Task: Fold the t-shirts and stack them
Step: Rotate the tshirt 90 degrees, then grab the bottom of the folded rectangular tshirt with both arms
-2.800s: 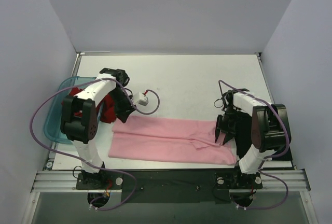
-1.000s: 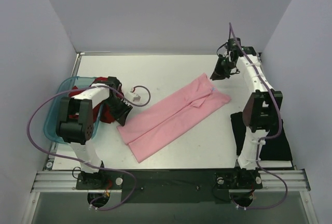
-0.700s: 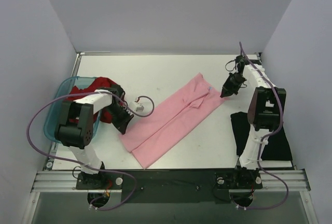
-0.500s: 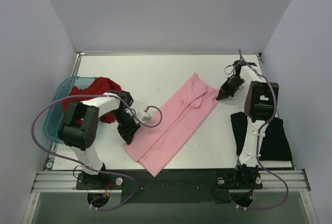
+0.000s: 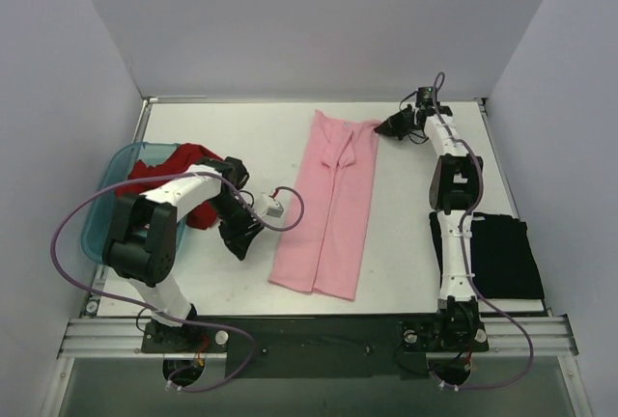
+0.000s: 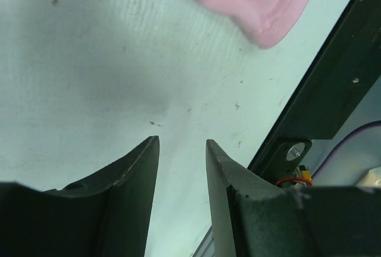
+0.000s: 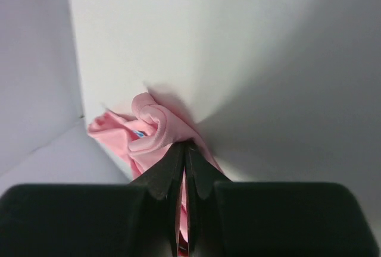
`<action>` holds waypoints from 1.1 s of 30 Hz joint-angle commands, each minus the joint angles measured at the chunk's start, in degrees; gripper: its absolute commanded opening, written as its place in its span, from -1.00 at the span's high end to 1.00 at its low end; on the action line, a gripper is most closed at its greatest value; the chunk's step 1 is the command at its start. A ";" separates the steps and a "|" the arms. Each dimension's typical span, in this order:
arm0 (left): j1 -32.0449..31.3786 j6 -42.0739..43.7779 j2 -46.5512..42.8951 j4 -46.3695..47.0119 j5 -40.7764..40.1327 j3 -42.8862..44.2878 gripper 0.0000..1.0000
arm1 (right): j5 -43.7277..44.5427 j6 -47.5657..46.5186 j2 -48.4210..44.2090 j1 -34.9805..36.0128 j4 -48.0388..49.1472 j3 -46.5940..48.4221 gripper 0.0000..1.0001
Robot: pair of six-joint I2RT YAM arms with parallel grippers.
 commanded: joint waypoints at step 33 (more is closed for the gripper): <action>-18.46 49.22 -14.60 23.82 10.62 -18.61 -0.65 | 15.31 -21.25 -74.15 28.37 -9.81 -94.67 -0.03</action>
